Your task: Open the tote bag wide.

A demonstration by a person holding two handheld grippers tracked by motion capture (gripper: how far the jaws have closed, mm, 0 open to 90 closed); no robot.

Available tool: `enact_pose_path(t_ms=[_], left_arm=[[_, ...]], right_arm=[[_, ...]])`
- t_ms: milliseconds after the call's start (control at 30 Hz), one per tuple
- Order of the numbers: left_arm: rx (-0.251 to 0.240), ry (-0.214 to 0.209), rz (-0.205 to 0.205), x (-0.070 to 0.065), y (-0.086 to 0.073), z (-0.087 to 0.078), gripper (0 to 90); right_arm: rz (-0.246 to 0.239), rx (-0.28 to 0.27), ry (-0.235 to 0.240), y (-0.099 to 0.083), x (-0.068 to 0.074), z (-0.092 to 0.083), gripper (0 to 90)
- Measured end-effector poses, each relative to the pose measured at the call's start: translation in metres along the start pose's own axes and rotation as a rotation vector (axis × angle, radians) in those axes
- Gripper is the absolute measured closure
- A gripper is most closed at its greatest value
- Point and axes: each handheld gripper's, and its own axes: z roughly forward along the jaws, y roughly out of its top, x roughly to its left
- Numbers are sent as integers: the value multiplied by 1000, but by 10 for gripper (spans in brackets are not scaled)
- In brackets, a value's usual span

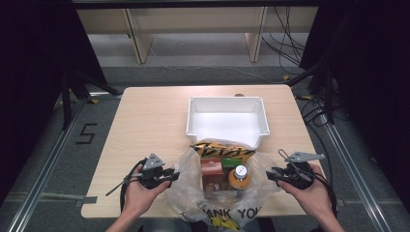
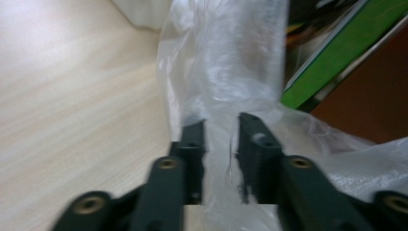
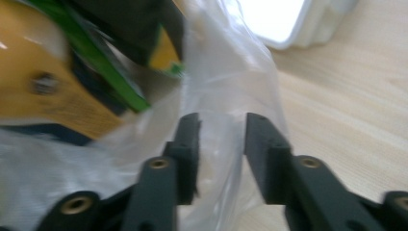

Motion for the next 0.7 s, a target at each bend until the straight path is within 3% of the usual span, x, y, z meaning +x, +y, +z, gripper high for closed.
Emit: enact_pose_path(t_ms=[33,67,133,167,200,233,267,300,333,400,467,500,533,633,667,700], left_arm=[[-8,1,8,-1,1,-4,509],[-44,-5,-7,-4,2,-6,509],[-51,5,24,-7,7,-16,439],[-81,8,24,-9,9,-20,415],[-98,8,35,-11,12,-25,398],[-104,9,43,-12,14,-30,391],[-110,13,54,-12,16,-33,385],[-125,4,52,-14,19,-36,381],[-133,9,57,-15,22,-40,378],[-150,3,61,-16,26,-48,376],[-158,7,83,-19,30,-54,369],[-160,6,81,-20,31,-57,369],[-158,4,95,-20,33,-60,364],[-158,8,111,-19,37,-65,359],[-153,15,99,-19,39,-67,360],[-156,14,110,-17,43,-67,359]], right_arm=[[17,-27,4,-1,5,-10,596],[17,-27,4,-1,5,-10,596],[8,-68,49,-2,11,-18,572],[38,-74,65,-1,16,-23,567],[17,-101,62,-1,16,-27,565],[6,-122,67,1,17,-31,564],[-21,-123,16,3,15,-34,563],[-5,-130,35,5,19,-38,560],[-24,-167,48,8,20,-40,557],[-17,-169,41,15,24,-47,546],[-80,-193,24,25,18,-48,539],[-80,-193,24,25,18,-48,539],[-40,-197,29,28,19,-48,537],[-55,-213,22,35,13,-41,527],[-25,-219,27,38,12,-39,525],[-29,-233,21,40,9,-39,524]])
